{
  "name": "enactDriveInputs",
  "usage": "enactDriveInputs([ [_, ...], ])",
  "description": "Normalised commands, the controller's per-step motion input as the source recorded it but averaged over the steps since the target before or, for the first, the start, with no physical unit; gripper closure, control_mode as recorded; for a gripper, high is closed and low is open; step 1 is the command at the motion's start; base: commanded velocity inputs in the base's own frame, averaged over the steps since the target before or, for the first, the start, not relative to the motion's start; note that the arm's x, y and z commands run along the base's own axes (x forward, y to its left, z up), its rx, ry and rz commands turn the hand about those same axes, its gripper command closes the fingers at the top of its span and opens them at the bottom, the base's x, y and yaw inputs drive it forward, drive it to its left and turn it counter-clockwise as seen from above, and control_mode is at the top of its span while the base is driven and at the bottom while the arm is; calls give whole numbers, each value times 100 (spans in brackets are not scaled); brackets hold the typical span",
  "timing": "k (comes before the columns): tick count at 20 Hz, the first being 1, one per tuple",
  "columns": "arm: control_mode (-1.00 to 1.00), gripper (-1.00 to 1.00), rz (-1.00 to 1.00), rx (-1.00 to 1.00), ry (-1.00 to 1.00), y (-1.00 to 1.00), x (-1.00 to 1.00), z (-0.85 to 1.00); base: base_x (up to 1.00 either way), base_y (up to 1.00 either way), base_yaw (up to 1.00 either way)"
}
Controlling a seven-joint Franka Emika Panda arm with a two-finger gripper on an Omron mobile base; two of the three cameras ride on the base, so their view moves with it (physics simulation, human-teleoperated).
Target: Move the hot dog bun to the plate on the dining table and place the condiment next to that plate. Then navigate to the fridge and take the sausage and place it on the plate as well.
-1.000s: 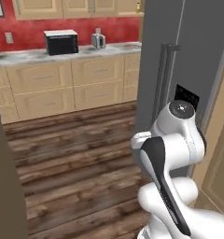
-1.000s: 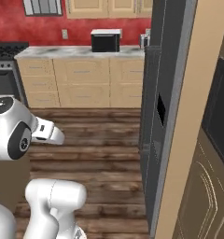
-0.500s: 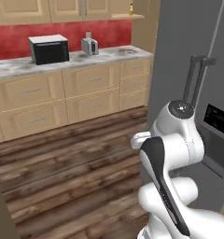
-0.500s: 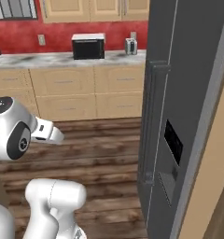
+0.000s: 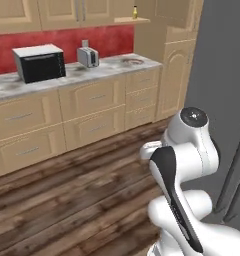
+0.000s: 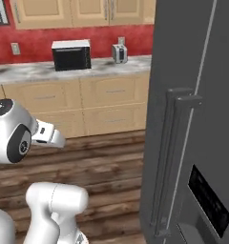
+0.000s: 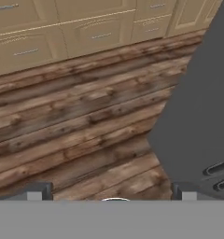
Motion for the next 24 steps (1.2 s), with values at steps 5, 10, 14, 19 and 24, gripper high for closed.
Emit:
enactDriveInputs([
  [5, 100, -100, 0, 0, 0, 0, 0, 0, 100, 30, -24],
  [10, 100, -100, 0, 0, 0, 0, 0, 0, 100, 20, -23],
  [14, 100, -100, 0, 0, 0, 0, 0, 0, 100, 0, -14],
  [19, 100, -100, 0, 0, 0, 0, 0, 0, 100, -7, -6],
  [24, 100, -100, 0, 0, 0, 0, 0, 0, 100, -23, 0],
])
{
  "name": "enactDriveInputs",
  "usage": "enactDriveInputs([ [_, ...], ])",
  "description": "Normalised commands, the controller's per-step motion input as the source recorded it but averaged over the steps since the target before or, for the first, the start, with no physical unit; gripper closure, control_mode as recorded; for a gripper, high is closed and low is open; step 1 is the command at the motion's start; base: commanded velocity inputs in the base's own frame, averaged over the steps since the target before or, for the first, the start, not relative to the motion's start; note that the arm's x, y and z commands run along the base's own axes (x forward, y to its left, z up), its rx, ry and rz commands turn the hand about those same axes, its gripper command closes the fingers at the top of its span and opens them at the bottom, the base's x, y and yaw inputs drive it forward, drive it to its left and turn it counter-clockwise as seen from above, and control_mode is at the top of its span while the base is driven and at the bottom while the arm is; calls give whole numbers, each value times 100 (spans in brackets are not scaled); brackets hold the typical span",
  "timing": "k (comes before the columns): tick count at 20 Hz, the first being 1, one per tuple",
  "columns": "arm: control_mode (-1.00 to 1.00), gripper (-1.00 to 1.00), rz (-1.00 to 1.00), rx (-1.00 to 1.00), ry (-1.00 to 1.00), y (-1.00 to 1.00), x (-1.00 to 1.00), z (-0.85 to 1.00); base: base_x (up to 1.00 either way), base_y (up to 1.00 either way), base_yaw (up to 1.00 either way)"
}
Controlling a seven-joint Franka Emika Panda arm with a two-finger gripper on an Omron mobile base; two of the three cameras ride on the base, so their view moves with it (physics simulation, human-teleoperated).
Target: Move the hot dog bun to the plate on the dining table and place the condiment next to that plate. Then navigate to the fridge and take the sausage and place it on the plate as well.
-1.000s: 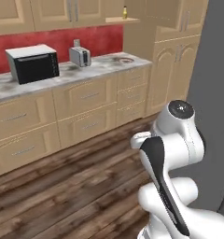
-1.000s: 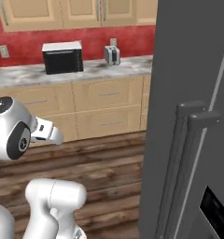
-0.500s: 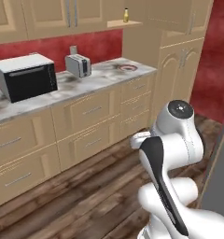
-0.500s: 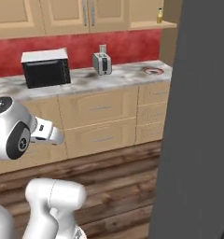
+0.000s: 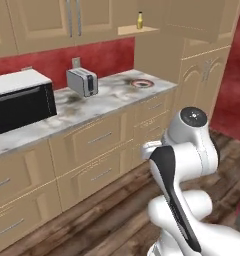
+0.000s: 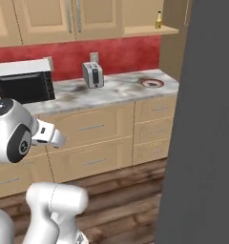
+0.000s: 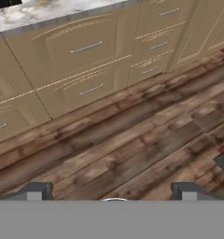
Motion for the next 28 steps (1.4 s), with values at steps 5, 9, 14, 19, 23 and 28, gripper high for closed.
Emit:
enactDriveInputs([
  [5, 100, -100, 0, 0, 0, 0, 0, 0, 100, -29, 0],
  [9, 100, -100, 0, 0, 0, 0, 0, 0, 100, -29, 0],
  [14, 100, -100, 0, 0, 0, 0, 0, 0, 100, -34, 0],
  [19, 100, -100, 0, 0, 0, 0, 0, 0, 100, -51, 10],
  [23, 100, -100, 0, 0, 0, 0, 0, 0, 100, -59, 25],
  [28, 100, -100, 0, 0, 0, 0, 0, 0, 100, -50, 30],
])
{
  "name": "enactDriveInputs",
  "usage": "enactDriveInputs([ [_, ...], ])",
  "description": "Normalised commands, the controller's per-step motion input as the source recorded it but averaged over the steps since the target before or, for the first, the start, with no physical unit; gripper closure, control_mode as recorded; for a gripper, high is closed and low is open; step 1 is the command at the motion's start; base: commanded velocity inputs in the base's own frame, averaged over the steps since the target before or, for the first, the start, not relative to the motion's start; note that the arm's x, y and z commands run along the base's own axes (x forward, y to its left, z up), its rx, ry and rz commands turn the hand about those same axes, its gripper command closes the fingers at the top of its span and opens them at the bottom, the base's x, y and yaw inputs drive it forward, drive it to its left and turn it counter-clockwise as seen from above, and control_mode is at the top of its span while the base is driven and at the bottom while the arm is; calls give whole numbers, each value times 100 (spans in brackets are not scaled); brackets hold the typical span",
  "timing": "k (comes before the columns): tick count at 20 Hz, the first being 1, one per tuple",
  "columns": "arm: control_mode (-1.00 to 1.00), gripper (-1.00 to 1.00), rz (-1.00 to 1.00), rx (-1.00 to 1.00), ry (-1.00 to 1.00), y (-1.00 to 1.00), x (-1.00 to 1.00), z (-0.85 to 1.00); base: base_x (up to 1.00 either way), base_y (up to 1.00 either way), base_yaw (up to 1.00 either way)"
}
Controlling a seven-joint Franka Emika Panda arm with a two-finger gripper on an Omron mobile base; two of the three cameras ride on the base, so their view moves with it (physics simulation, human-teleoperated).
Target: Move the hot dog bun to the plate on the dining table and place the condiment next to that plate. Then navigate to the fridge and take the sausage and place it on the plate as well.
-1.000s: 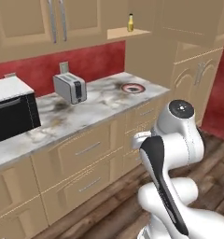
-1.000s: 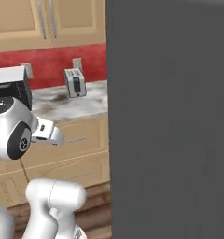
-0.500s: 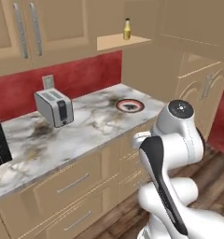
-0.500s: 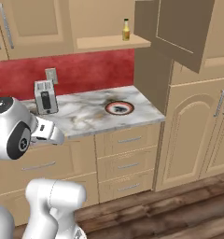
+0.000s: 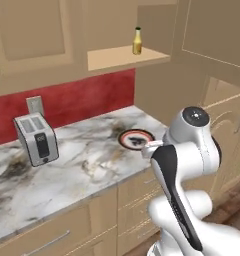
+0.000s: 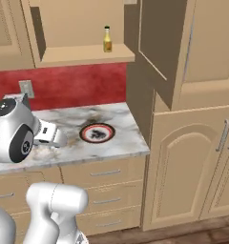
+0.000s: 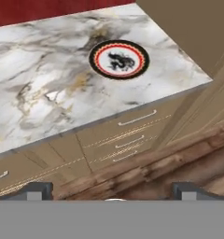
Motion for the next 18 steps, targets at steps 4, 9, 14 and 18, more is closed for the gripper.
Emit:
enactDriveInputs([
  [4, 100, -100, 0, 0, 0, 0, 0, 0, 100, -37, 33],
  [9, 100, -100, 0, 0, 0, 0, 0, 0, 72, -41, 37],
  [14, 100, -100, 0, 0, 0, 0, 0, 0, 51, -44, 35],
  [18, 100, -100, 0, 0, 0, 0, 0, 0, 56, -27, 13],
])
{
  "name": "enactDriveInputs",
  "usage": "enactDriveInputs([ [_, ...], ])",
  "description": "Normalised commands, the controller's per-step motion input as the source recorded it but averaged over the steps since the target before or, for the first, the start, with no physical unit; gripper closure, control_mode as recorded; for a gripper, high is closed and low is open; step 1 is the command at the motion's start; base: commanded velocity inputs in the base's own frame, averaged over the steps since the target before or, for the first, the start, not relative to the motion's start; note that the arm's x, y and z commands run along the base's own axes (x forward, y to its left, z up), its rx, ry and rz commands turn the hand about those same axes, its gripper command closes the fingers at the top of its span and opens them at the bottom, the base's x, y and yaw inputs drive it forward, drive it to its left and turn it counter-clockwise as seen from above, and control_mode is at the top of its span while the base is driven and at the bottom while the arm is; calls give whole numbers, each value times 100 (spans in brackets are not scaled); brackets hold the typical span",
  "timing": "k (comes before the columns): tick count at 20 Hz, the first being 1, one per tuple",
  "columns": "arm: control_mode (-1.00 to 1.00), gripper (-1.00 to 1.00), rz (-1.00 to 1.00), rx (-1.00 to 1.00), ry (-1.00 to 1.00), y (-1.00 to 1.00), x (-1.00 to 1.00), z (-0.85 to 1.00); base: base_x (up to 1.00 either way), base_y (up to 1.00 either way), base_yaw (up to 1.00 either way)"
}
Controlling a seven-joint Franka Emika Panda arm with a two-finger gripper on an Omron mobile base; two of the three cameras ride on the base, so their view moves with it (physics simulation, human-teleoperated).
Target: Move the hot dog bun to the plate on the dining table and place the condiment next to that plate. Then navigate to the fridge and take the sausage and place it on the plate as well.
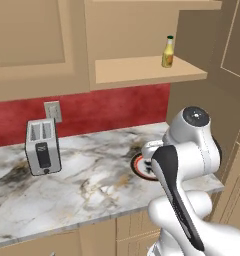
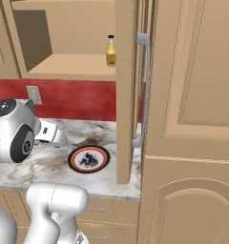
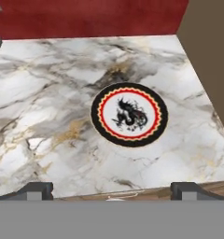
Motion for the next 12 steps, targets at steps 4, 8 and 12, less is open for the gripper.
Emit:
enactDriveInputs([
  [4, 100, -100, 0, 0, 0, 0, 0, 0, 92, -8, 11],
  [8, -100, -100, 4, 0, -6, -12, 43, 24, 46, 0, 4],
  [12, -100, -100, 3, 0, -22, -29, 70, 90, 0, 0, 0],
])
